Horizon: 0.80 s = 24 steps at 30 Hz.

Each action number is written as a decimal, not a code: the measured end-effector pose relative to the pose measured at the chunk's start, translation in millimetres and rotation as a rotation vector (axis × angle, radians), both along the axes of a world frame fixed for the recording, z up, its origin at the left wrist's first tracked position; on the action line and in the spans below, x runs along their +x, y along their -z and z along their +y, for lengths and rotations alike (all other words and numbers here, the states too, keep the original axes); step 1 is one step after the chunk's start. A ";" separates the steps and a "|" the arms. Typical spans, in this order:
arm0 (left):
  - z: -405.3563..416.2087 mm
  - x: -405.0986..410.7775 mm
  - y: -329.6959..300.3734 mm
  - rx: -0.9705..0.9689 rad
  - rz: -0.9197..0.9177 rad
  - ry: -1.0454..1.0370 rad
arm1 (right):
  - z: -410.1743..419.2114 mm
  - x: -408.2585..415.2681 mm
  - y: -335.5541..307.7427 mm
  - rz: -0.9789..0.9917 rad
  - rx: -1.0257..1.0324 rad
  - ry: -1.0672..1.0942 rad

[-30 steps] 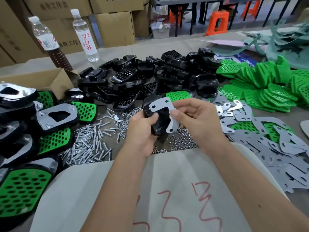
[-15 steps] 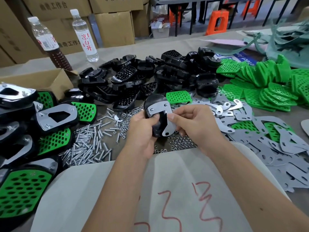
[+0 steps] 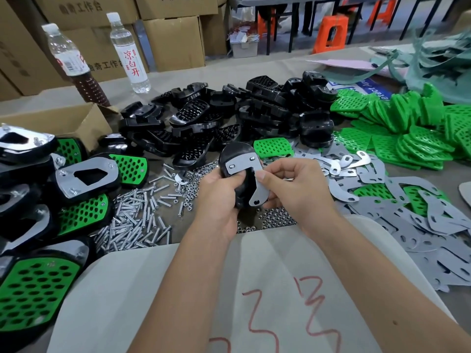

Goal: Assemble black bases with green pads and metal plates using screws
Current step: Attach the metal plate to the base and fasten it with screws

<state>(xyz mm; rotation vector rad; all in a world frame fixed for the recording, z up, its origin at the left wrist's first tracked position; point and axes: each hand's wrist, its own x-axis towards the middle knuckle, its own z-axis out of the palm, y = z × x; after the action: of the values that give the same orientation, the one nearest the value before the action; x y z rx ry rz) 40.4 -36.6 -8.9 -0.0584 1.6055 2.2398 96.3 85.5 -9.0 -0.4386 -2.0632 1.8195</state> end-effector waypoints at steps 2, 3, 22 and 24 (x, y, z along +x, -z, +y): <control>-0.7 0.0 -0.1 -0.002 -0.003 0.008 | -3.5 1.5 -0.9 -0.008 0.105 0.052; -2.0 -0.4 0.0 -0.004 -0.002 0.021 | -4.7 2.0 -1.5 -0.013 0.143 0.072; -17.9 -9.0 -5.0 -0.078 -0.060 0.275 | -1.4 -1.2 3.4 -0.085 0.028 0.007; -18.7 -9.8 -5.6 -0.054 -0.077 0.287 | -0.4 -0.5 1.1 -0.087 0.137 0.013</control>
<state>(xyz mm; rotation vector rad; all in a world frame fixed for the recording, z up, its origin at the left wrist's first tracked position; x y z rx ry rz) 30.7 -55.3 -3.3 0.0670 1.5274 1.9536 95.8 85.1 -10.1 -0.4993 -2.2215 1.6657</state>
